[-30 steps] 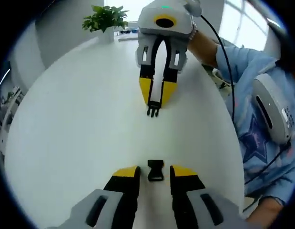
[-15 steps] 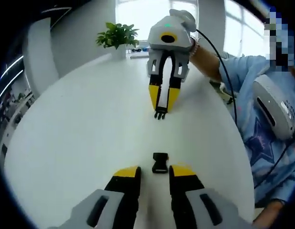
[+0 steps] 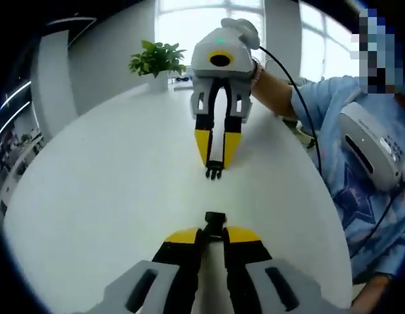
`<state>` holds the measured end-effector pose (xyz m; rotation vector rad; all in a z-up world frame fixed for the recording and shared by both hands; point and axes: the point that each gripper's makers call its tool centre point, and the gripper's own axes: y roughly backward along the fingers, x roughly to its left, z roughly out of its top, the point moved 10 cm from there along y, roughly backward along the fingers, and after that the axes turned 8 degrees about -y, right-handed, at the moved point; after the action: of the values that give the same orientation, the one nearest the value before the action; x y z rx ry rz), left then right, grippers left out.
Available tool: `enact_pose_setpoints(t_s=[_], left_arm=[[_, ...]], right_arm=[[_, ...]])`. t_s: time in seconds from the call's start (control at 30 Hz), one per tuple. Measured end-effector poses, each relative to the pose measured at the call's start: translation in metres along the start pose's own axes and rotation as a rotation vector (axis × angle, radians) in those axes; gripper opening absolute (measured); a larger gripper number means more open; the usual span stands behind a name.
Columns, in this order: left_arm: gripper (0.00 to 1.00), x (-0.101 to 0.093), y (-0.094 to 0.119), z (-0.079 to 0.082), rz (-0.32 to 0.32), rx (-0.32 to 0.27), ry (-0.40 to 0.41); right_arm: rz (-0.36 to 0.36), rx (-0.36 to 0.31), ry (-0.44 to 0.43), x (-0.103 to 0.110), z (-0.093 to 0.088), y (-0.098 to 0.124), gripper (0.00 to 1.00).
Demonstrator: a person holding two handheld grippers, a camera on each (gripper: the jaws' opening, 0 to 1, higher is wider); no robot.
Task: Snap the two parts of the plastic buckle together until the buckle closes and remains connected.
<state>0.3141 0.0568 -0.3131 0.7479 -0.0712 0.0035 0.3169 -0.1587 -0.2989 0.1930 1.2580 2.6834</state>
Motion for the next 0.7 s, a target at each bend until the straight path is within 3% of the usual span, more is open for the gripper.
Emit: enact_pose_setpoints(t_s=[0.5, 0.7], left_arm=[[0.13, -0.006, 0.001, 0.001, 0.01, 0.015, -0.001], [0.13, -0.005, 0.003, -0.001, 0.006, 0.012, 0.01]], right_arm=[[0.06, 0.041, 0.046, -0.007, 0.016, -0.014, 0.11], [0.056, 0.016, 0.05, -0.006, 0.014, -0.018, 0.11]])
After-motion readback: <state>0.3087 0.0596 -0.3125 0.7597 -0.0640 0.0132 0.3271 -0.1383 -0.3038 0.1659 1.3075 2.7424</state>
